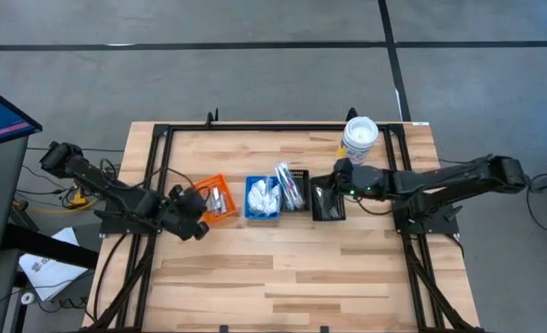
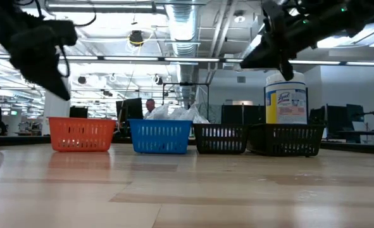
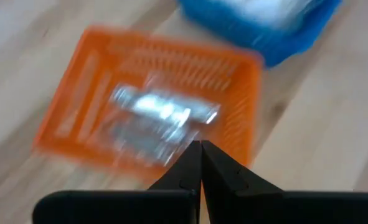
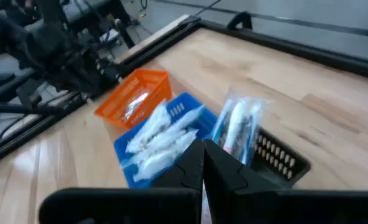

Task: Pick & Place Travel size toiletries
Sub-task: Adjust the bins

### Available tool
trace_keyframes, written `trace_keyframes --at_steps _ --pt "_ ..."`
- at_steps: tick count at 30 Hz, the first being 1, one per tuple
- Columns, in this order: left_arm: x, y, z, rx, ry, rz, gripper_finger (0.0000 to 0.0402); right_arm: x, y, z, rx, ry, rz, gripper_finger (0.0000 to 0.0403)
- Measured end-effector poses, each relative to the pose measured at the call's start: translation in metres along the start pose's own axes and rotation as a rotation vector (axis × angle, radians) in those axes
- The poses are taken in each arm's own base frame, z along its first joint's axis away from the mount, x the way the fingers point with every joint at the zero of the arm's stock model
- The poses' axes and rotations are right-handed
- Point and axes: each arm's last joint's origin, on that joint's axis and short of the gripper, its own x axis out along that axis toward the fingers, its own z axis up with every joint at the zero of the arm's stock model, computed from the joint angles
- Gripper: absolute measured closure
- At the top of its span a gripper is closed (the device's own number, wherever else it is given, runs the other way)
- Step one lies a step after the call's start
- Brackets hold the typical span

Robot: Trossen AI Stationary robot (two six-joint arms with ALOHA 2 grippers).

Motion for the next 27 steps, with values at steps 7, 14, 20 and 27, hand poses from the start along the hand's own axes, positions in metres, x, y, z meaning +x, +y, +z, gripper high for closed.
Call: trace_keyframes --at_steps 7,14,20,27 --pt "-0.004 0.014 -0.014 -0.091 0.134 0.116 0.0401 -0.012 0.0 0.002 -0.005 0.002 0.007 0.0403" --pt "0.006 0.027 -0.014 -0.12 0.206 0.253 0.0401 -0.013 -0.016 -0.008 0.089 0.082 -0.161 0.0403" --pt "0.023 0.044 -0.016 -0.108 0.297 0.339 0.0401 -0.016 -0.033 -0.02 0.214 0.179 -0.347 0.0403" --pt "0.041 0.053 -0.004 -0.06 0.28 0.301 0.0401 -0.017 -0.042 -0.029 0.257 0.253 -0.452 0.0403"
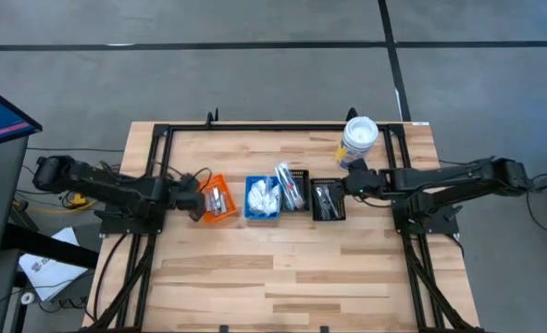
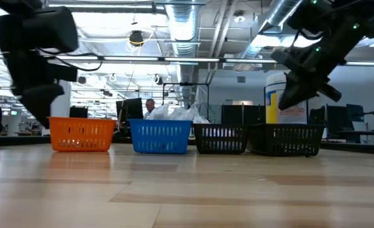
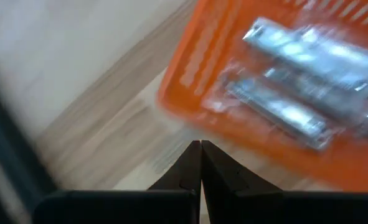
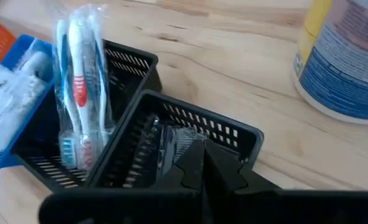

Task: Pick & Place Travel size toiletries
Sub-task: Adjust the bins

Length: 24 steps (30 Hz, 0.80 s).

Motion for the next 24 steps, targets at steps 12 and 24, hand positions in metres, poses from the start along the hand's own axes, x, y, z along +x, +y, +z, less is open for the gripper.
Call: trace_keyframes --at_steps 12,24 --pt "0.012 0.006 0.032 0.021 -0.086 -0.096 0.0401 0.011 -0.006 -0.004 0.029 0.07 -0.086 0.0403" --pt "0.019 0.006 0.051 0.045 -0.164 -0.177 0.0401 0.007 0.031 0.005 -0.118 -0.098 0.236 0.0403"
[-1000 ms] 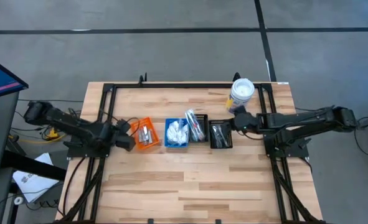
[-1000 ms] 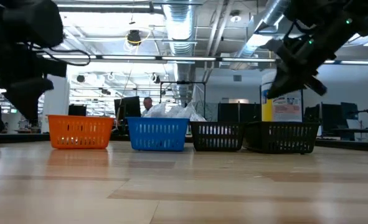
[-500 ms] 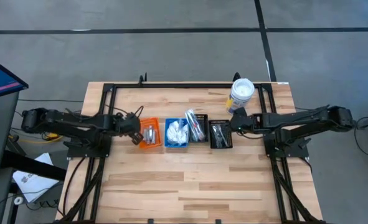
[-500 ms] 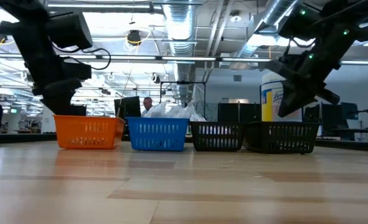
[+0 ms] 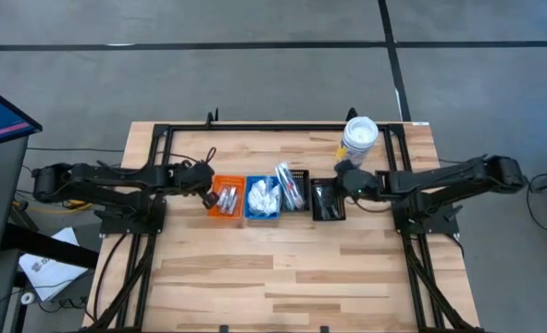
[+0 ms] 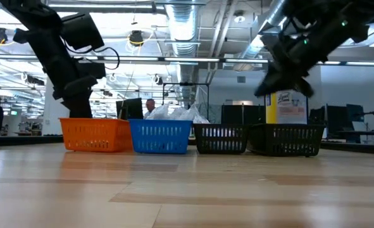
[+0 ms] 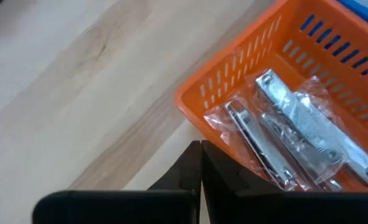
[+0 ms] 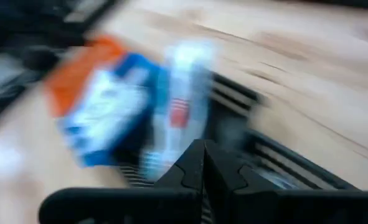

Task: Pick & Place Travel size toiletries
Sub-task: Adjust the bins

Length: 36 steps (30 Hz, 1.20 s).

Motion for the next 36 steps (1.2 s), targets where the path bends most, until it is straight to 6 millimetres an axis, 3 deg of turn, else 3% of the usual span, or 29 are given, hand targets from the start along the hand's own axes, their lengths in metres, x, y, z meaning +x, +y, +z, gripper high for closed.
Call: trace_keyframes --at_steps 5,19,29,36 --pt "0.001 -0.005 0.001 -0.057 -0.021 -0.01 0.0401 0.008 0.022 -0.006 -0.12 0.018 0.179 0.0403" --pt "-0.019 -0.044 -0.02 -0.134 -0.059 -0.121 0.0401 0.062 0.056 -0.008 -0.274 0.204 0.002 0.0403" --pt "-0.022 -0.047 -0.023 -0.133 -0.077 -0.108 0.0401 0.09 0.079 -0.016 -0.348 0.358 0.019 0.0403" --pt "-0.022 -0.047 -0.023 -0.129 -0.08 -0.104 0.0401 0.092 0.087 -0.019 -0.396 0.418 -0.014 0.0403"
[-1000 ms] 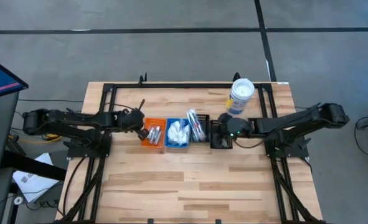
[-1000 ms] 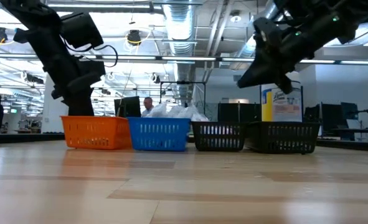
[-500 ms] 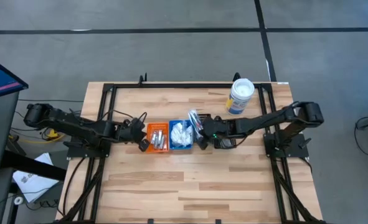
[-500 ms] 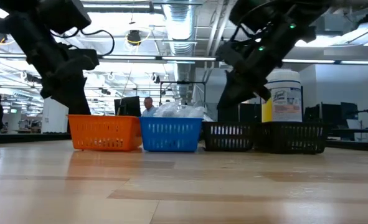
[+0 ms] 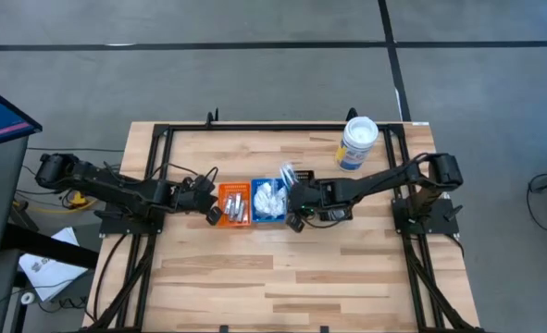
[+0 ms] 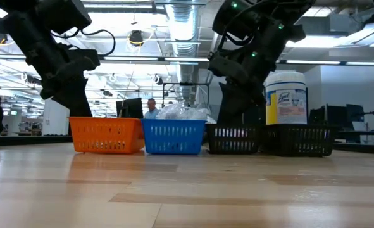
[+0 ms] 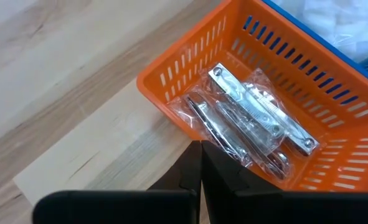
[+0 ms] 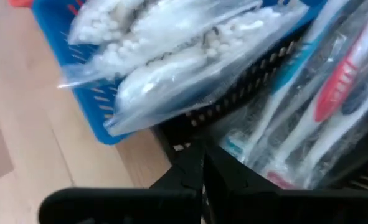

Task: Pick & Place Travel size toiletries
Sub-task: Adjust the bins

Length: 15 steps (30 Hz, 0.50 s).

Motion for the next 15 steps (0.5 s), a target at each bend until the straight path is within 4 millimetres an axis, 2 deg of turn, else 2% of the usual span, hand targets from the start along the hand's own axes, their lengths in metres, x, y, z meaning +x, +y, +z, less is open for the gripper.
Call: trace_keyframes --at_steps 7,12,15 --pt "0.0 0.0 0.0 0.021 0.0 0.0 0.0401 -0.009 0.01 -0.001 -0.029 -0.005 0.069 0.0403" --pt "0.0 0.0 0.0 0.021 -0.001 0.0 0.0401 -0.013 0.008 0.003 -0.021 -0.068 0.005 0.0403" --pt "0.0 0.0 0.0 0.02 -0.001 0.0 0.0401 -0.011 0.006 0.001 -0.025 -0.044 0.001 0.0403"
